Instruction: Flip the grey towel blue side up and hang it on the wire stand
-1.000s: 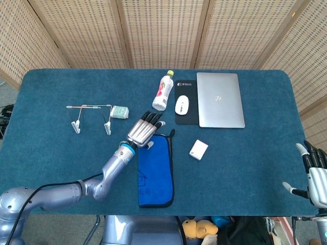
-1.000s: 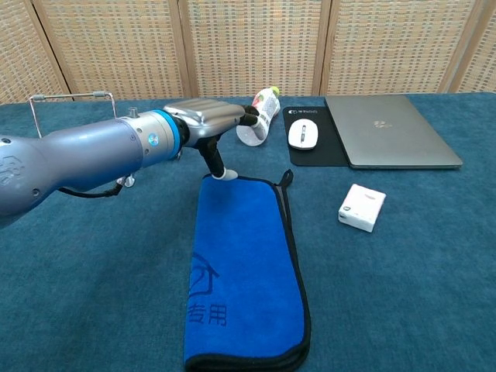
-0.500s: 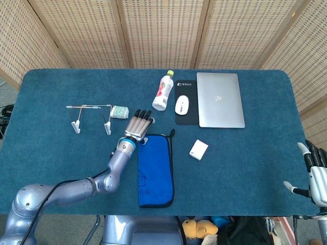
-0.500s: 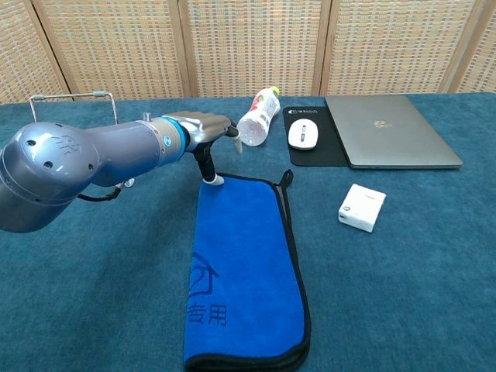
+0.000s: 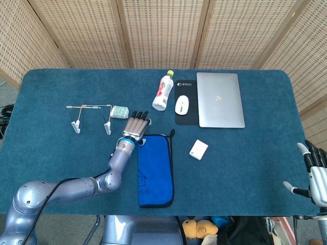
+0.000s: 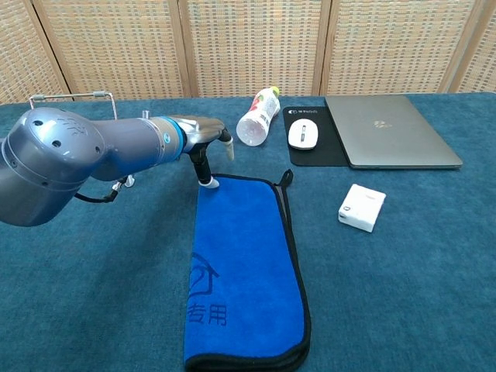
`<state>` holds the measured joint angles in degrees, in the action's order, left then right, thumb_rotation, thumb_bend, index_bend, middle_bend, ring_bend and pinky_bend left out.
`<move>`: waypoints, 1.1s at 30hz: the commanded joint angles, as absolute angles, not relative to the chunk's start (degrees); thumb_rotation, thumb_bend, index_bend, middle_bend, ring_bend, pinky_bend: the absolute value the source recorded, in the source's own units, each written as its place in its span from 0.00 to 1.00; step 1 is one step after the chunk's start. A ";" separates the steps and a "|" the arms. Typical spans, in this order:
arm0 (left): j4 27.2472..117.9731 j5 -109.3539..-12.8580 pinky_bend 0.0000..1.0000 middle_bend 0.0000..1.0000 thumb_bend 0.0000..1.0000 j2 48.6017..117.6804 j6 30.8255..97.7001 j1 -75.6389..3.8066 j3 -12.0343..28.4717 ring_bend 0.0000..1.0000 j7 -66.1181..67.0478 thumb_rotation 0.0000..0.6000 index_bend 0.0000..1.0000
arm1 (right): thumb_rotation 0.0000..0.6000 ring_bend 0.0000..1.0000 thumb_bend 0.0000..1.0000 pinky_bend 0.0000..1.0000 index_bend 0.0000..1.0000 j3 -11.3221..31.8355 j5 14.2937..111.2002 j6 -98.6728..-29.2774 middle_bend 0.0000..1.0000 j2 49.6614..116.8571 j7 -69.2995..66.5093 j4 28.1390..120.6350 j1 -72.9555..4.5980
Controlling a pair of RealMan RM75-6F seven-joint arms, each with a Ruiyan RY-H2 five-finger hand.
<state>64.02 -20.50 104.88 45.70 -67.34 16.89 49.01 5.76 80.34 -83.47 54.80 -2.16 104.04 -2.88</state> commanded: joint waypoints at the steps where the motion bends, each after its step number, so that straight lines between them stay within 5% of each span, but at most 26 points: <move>1: 62.95 -20.32 0.00 0.00 0.32 105.64 46.51 -68.33 16.10 0.00 50.07 1.00 0.26 | 1.00 0.00 0.00 0.00 0.00 5.73 80.37 -83.38 0.00 54.90 -1.79 104.13 -2.99; 22: 58.07 -21.05 0.00 0.00 0.33 108.85 45.23 -68.16 14.56 0.00 47.94 1.00 0.33 | 1.00 0.00 0.00 0.00 0.00 5.92 79.55 -82.94 0.00 54.95 -1.93 103.84 -3.22; 33: 64.10 -21.40 0.00 0.00 0.33 105.50 46.68 -67.04 14.14 0.00 47.54 1.00 0.36 | 1.00 0.00 0.00 0.00 0.00 5.66 80.32 -83.27 0.00 54.77 -2.21 104.01 -3.07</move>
